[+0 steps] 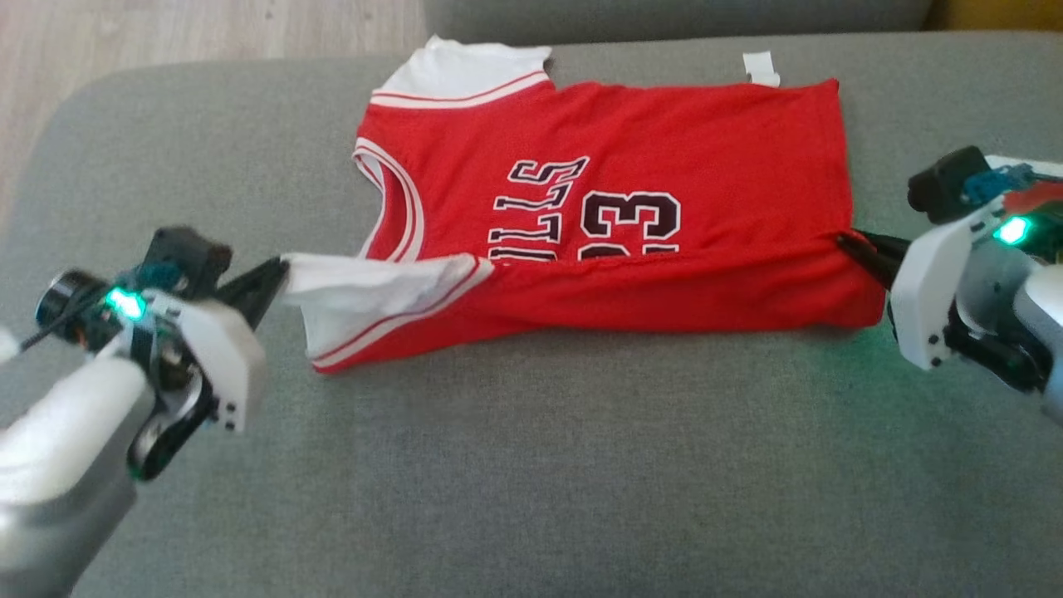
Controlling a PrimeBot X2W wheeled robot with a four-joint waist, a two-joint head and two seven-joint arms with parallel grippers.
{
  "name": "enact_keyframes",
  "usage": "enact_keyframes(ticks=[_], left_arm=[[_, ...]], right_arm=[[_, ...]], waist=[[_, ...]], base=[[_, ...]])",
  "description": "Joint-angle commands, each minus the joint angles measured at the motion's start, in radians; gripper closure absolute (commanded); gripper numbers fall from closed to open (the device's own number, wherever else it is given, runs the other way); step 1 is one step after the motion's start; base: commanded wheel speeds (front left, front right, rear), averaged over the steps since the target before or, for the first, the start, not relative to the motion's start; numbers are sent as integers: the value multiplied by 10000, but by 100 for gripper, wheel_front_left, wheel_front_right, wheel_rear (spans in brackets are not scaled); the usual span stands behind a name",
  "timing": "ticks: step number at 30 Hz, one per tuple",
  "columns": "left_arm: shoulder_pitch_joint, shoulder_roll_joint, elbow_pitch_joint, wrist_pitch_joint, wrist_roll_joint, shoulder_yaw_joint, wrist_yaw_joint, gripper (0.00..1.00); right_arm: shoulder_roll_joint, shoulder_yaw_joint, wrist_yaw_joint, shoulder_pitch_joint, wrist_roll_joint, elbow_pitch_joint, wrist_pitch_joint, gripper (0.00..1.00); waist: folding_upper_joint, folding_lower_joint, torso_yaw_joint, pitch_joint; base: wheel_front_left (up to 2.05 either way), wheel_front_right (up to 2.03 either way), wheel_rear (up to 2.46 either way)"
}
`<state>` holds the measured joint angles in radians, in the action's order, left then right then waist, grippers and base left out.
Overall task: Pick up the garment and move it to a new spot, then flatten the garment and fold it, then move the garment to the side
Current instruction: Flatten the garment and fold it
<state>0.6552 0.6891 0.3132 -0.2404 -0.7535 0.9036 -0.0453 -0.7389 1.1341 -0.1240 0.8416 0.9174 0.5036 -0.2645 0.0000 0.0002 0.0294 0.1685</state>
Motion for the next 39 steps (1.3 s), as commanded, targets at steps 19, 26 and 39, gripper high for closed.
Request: enact_keyframes(ticks=[19, 26, 39], left_arm=[[3659, -1536, 3989, 1412, 1743, 491, -679, 100], [3923, -2042, 4880, 1915, 1737, 576, -697, 0], [3363, -3019, 5454, 4761, 59, -1421, 285, 0]], right_arm=[[1079, 699, -67, 1265, -108, 1705, 687, 100], [1286, 750, -67, 1394, 40, 2051, 1158, 72], [3366, -1283, -67, 1593, 374, 3960, 4327, 0]], waist=[[0, -2, -453, 1020], [0, -2, -493, 1125], [0, -2, -729, 200]], base=[[0, 0, 0], [0, 0, 0], [0, 0, 0]])
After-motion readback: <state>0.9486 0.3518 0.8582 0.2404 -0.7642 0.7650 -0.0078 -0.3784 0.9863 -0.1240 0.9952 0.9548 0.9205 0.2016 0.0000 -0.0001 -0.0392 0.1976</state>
